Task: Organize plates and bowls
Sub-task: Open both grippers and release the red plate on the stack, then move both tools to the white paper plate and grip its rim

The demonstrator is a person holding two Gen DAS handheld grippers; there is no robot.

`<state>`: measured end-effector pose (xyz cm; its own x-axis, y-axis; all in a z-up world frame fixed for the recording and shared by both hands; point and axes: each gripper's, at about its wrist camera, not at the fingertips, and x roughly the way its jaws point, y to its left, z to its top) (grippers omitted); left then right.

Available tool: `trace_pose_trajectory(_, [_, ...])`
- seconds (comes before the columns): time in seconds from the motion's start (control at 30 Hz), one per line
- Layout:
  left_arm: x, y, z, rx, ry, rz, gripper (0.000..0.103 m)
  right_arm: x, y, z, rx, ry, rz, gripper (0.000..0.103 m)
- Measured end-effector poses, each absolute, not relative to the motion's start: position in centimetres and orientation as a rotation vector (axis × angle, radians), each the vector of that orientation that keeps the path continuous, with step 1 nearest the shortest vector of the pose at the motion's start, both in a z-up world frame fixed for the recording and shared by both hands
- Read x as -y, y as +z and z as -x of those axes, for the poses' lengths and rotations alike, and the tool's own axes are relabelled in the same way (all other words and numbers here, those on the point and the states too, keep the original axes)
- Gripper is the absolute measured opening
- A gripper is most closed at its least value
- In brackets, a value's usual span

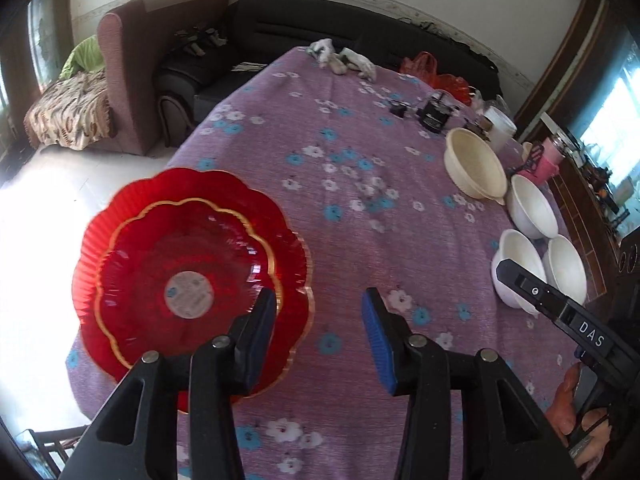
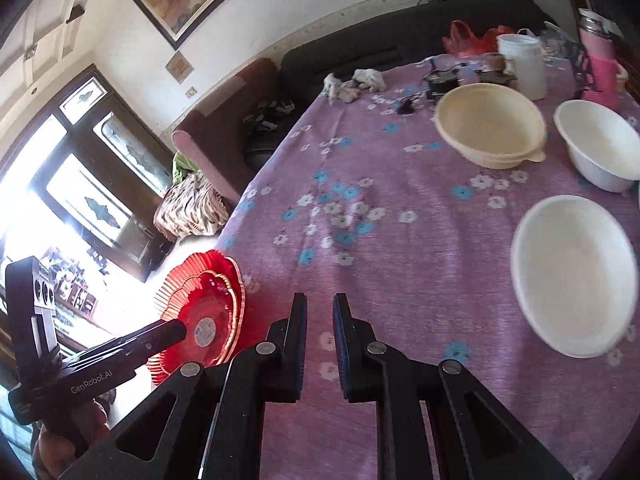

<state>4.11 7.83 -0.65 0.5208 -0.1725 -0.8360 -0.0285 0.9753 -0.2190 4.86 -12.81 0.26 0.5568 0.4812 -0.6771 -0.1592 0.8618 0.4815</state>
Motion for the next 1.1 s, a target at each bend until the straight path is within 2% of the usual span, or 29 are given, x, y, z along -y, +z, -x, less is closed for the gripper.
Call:
trace_pose_trajectory(0.47, [7.5, -3.7, -11.3, -1.234, -0.353, 0.23, 0.043, 31.3, -0.2, -3.3, -0.933, 0.129, -0.588, 0.014])
trace_pose_trajectory(0.9, [12.5, -6.0, -15.0, -1.333, -0.408, 0.25, 0.043, 35.8, -3.3, -5.0, -0.997, 0.087, -0.71, 0.014])
trace_pose_trajectory(1.1, [13.6, -6.3, -15.6, -1.354, -0.424, 0.245, 0.043, 36.3, -4.3, -5.6, -1.022, 0.074, -0.716, 0.018])
